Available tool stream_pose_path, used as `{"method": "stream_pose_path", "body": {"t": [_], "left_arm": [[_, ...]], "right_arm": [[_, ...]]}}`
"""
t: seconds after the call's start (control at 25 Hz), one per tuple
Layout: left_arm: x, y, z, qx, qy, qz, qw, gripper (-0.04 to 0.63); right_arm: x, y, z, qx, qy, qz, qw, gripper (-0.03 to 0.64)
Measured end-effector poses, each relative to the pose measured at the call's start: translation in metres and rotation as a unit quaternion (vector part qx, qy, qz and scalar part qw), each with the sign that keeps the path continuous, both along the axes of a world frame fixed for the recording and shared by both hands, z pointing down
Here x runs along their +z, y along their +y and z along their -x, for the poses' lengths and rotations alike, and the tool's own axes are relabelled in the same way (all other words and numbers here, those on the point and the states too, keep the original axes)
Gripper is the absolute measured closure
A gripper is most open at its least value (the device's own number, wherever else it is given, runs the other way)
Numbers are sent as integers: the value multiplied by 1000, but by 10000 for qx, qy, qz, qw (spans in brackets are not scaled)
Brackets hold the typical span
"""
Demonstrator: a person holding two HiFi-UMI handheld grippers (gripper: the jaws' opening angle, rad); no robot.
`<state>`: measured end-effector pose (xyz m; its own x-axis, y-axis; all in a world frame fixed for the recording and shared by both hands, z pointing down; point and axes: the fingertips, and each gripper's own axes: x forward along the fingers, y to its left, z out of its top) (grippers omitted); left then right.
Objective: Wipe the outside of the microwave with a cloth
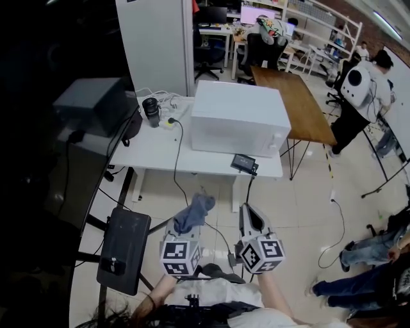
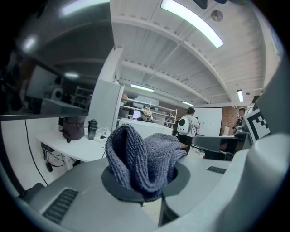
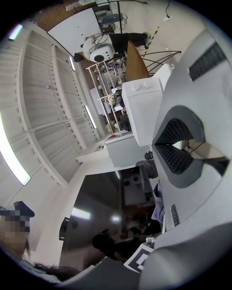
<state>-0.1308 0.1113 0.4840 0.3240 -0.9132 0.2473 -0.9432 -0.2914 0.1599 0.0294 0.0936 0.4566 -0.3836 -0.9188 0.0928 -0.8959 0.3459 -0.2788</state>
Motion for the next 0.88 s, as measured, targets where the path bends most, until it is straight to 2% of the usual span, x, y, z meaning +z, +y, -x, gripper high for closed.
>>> {"method": "stream_pose_path", "body": {"t": [0.2,0.6,0.88], "left_arm": [[4,0,-7,-110,-139,-60,9998,540],[5,2,-32,115,-202,-48,9997,540],[7,2,-28,62,-284,-28,9996,540]], "right_arm": [[6,6,-8,60,-43,34,10000,598],[16,19,-14,44,110,117,9999,601],[20,20,-10,-13,150,157,9998,601]]}}
